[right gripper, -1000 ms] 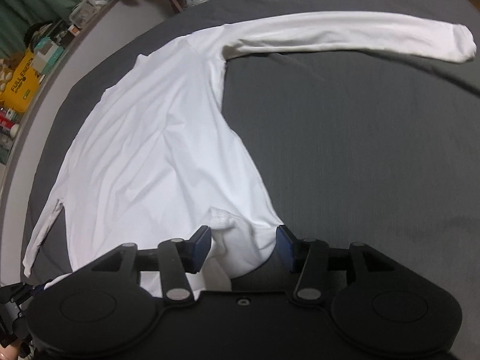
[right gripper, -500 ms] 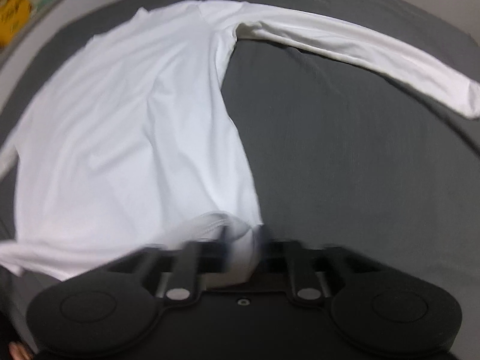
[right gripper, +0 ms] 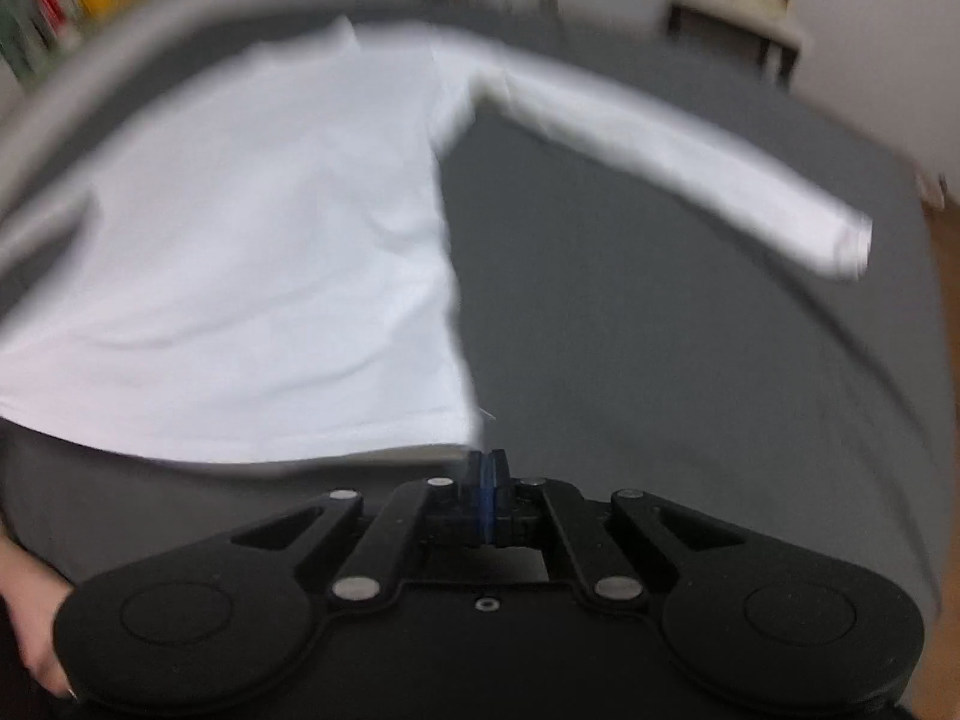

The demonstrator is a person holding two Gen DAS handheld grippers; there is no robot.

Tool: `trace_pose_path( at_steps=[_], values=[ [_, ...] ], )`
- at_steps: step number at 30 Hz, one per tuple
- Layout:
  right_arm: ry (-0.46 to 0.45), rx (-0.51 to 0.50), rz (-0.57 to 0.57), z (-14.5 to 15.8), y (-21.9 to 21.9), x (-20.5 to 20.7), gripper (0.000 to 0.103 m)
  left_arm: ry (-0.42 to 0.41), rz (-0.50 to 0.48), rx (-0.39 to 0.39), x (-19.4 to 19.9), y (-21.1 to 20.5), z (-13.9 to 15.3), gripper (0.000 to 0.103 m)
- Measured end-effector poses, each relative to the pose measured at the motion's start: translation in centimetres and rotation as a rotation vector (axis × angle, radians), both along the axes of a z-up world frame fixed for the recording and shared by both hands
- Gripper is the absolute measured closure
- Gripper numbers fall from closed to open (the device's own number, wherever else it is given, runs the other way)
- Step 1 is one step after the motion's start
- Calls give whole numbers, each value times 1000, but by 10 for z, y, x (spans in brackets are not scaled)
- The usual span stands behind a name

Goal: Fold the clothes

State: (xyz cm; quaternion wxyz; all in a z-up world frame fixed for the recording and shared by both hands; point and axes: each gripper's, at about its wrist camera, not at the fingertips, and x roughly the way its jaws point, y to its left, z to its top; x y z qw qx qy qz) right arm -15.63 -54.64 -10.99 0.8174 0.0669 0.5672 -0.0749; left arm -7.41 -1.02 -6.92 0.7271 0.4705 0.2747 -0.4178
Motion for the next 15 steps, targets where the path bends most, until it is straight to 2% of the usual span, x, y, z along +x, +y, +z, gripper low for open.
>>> trace_pose_path(
  at_steps=[3, 5, 7, 9, 10, 11, 15],
  values=[
    [107, 0, -28, -30, -16, 14, 102, 24, -68, 98, -7, -16, -17, 98],
    [124, -16, -44, -36, -21, 21, 102, 54, -75, 132, -5, -22, -24, 98],
    [96, 2, -55, -31, -19, 26, 98, 76, -60, 147, -2, -25, -26, 97],
    [43, 35, -56, -22, -12, 26, 89, 121, -32, 169, 3, -26, -27, 97],
    [27, 49, -47, -20, -6, 27, 79, 141, -19, 178, 4, -25, -29, 97],
    [12, 63, -38, -17, 0, 27, 75, 147, -11, 185, 2, -24, -30, 97],
    [-30, 106, 43, -9, 30, 33, 72, 202, 42, 185, 7, -14, -29, 97]
  ],
)
